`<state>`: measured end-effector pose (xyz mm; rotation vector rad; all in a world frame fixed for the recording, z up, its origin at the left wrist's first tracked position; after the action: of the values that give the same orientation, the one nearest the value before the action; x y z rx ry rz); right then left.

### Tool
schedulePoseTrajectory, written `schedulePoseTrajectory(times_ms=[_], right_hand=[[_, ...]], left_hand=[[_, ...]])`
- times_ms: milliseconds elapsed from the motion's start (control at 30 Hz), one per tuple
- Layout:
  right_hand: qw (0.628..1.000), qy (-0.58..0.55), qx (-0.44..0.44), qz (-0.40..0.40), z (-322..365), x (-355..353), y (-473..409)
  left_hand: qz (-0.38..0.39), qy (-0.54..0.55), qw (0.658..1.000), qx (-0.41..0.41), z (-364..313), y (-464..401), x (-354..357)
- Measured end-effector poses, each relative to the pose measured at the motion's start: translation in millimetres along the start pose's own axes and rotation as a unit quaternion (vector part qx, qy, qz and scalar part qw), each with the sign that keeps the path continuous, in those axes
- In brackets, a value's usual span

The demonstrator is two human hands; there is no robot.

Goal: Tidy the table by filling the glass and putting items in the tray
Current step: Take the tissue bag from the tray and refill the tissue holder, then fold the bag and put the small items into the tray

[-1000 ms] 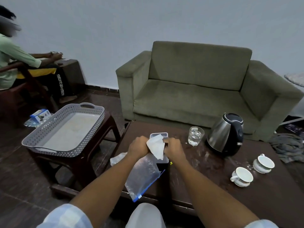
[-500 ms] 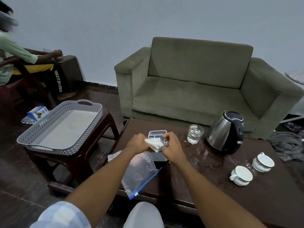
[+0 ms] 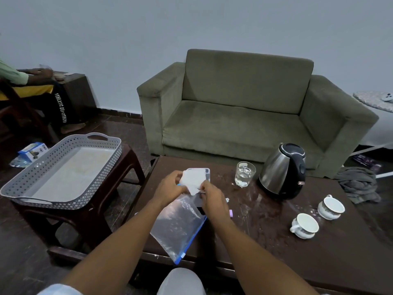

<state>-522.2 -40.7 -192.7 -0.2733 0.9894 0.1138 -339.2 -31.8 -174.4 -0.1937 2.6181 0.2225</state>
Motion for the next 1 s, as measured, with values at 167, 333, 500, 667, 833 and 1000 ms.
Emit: schedulePoseTrajectory(times_ms=[167, 333, 500, 667, 833, 1000], right_hand=[[0.996, 0.039, 0.082, -0.015, -29, -15, -41], [0.991, 0.018, 0.13, -0.019, -67, -20, -67], [0.989, -0.073, 0.124, -0.037, -71, -25, -67], [0.915, -0.381, 0.131, 0.023, -49, -39, -46], [0.798, -0.556, 0.137, 0.186, -21, -108, -27], [0.91, -0.402, -0.007, 0.102, -5, -243, -37]], left_hand=[[0.02, 0.075, 0.997, -0.007, 1, -7, -8], [0.135, 0.064, 0.989, 0.014, -11, 0, -9], [0.127, 0.052, 0.989, 0.054, -32, -2, -17], [0.057, 0.167, 0.978, 0.11, -85, -3, -23], [-0.039, 0.304, 0.939, 0.155, -150, 0, -32], [-0.132, 0.396, 0.892, 0.174, -209, 13, -42]])
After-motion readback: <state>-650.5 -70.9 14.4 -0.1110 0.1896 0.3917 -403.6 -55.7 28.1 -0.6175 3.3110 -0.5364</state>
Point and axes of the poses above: each hand's wrist, its own y-axis away from the middle knuckle, its own x-axis out of the palm, z = x × y, the point moved 7 cm from there along -y, towards the middle knuckle, and after that the axes turned 5 degrees about y, right-handed, at the moved point
